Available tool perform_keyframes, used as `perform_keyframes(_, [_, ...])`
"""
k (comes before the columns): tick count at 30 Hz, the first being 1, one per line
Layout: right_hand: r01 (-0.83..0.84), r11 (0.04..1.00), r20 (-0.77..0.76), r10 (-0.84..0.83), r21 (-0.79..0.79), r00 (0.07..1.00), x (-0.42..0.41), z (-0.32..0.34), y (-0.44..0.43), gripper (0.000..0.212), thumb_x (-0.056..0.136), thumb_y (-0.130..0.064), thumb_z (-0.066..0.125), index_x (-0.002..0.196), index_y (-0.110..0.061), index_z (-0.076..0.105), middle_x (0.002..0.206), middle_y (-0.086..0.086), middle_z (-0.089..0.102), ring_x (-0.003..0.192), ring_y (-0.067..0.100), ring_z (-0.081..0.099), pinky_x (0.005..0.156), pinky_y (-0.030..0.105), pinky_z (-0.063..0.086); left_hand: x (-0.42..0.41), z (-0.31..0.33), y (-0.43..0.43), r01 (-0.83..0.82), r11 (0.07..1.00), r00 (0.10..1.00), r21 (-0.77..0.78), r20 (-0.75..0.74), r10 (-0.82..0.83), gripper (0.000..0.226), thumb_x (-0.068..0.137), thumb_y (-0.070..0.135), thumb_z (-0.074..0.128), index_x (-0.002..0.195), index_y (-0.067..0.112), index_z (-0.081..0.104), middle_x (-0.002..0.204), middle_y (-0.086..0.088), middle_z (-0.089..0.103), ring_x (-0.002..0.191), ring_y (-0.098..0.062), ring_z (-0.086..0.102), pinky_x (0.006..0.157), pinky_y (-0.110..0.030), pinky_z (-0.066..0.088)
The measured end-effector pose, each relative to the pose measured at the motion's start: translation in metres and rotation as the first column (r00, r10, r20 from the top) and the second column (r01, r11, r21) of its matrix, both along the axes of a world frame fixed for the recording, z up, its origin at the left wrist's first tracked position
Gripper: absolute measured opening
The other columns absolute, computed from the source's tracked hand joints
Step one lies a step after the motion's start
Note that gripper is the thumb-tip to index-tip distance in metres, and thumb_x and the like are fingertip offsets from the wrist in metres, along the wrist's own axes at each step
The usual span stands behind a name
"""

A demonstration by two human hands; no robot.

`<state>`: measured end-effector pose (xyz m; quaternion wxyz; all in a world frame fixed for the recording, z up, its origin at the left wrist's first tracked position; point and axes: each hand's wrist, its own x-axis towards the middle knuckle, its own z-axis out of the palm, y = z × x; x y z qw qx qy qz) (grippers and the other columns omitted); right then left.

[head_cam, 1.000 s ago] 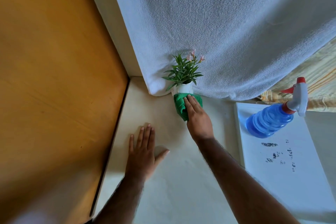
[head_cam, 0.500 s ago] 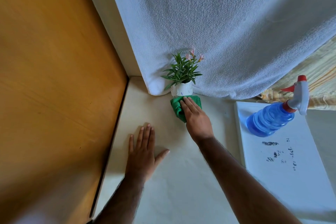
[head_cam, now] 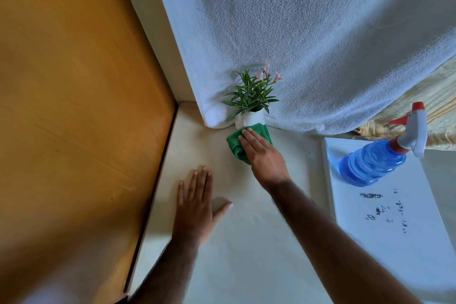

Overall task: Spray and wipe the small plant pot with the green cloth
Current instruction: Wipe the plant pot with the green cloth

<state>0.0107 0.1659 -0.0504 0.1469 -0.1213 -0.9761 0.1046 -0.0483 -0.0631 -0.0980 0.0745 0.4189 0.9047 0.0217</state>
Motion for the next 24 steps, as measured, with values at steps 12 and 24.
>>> perform_keyframes(12, [0.02, 1.0, -0.055, -0.02, 0.01, 0.998, -0.007, 0.026, 0.005, 0.054, 0.085, -0.004, 0.034, 0.128, 0.007, 0.065, 0.137, 0.022, 0.062, 0.128, 0.036, 0.059, 0.108, 0.042, 0.043, 0.0, 0.001, -0.001, 0.011, 1.0, 1.0, 0.01, 0.009, -0.011, 0.1, 0.088, 0.081, 0.027, 0.158, 0.01, 0.02, 0.166, -0.01, 0.018, 0.151, -0.029, 0.023, 0.119, -0.057, 0.02])
perform_keyframes(24, [0.038, 0.999, -0.132, -0.04, -0.014, 0.991, -0.001, 0.027, 0.014, 0.053, 0.087, -0.002, 0.037, 0.133, 0.003, 0.063, 0.142, 0.018, 0.06, 0.134, 0.033, 0.053, 0.113, 0.035, 0.035, 0.0, 0.0, 0.0, 0.004, 1.0, 1.0, 0.0, 0.01, -0.004, 0.1, 0.088, 0.082, 0.024, 0.158, 0.011, 0.016, 0.167, -0.009, 0.015, 0.152, -0.028, 0.02, 0.119, -0.059, 0.021])
